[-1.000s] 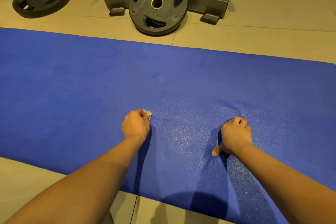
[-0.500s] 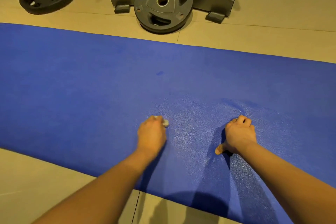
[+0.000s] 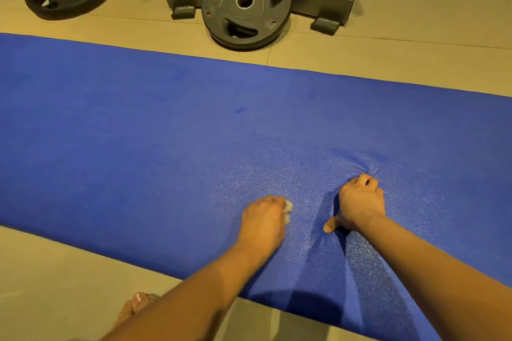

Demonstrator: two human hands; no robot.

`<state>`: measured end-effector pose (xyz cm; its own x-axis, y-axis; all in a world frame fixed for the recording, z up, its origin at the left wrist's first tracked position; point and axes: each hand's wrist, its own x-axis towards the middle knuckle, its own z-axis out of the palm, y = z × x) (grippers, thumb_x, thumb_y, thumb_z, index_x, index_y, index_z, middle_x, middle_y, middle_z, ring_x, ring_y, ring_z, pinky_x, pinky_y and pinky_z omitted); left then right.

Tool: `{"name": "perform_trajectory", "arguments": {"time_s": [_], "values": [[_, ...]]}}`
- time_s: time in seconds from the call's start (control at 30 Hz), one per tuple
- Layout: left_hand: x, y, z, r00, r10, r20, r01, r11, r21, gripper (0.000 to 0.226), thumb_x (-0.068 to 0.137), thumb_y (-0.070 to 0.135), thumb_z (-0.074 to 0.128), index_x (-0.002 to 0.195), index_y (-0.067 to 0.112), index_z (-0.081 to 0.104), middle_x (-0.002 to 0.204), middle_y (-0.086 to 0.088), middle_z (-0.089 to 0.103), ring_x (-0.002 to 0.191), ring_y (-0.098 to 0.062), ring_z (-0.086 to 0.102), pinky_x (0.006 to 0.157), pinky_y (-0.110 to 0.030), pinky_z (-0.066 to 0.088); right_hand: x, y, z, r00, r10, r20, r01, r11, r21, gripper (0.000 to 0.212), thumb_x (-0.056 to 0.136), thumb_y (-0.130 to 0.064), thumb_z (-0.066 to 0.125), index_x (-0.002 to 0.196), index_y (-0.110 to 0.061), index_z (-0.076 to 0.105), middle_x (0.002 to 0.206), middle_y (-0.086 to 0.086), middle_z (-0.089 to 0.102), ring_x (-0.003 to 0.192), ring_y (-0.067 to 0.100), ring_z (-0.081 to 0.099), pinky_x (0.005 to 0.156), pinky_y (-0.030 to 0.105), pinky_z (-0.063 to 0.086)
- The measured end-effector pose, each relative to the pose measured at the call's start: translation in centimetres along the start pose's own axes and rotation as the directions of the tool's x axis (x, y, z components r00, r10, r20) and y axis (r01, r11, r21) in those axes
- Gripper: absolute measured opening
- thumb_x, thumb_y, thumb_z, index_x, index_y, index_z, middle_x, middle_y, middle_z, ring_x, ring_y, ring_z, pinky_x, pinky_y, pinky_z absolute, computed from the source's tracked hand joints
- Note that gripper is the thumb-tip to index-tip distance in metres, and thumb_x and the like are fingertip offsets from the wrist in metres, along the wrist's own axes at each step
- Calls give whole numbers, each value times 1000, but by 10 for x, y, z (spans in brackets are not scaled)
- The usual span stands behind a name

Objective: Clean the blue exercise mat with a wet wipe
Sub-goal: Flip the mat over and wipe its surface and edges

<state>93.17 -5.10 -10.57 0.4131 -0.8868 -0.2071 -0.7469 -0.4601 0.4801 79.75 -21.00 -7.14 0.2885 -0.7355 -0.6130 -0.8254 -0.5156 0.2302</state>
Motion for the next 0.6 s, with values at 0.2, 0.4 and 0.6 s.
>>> {"name": "perform_trajectory", "arguments": {"time_s": [0.2,0.4,0.6], "values": [[-2,-94,-45,898,-294,-326,356,922,149,15,94,26,68,86,13,69,93,-12,61,82,-35,60,70,-42,45,1,0,0,1000,6,1,-6,1000,10,147,43,-89,72,148,5,31,145,32,30,137,49,32,112,50,39],[-16,-43,-22,938,-225,-263,232,973,-6,22,99,23,64,77,17,64,80,-4,68,72,-26,63,61,-33,39,0,-1,1,1000,12,0,-12,1000,3,148,41,-90,71,147,6,33,144,31,32,136,48,34,112,50,40],[-27,-4,17,972,197,-130,-183,977,109,24,84,16,75,93,22,54,71,0,58,62,-26,58,57,-34,43,0,-1,1,1000,6,-17,-6,1000,-11,145,43,-90,71,146,4,35,145,30,32,137,47,33,111,49,41]]}}
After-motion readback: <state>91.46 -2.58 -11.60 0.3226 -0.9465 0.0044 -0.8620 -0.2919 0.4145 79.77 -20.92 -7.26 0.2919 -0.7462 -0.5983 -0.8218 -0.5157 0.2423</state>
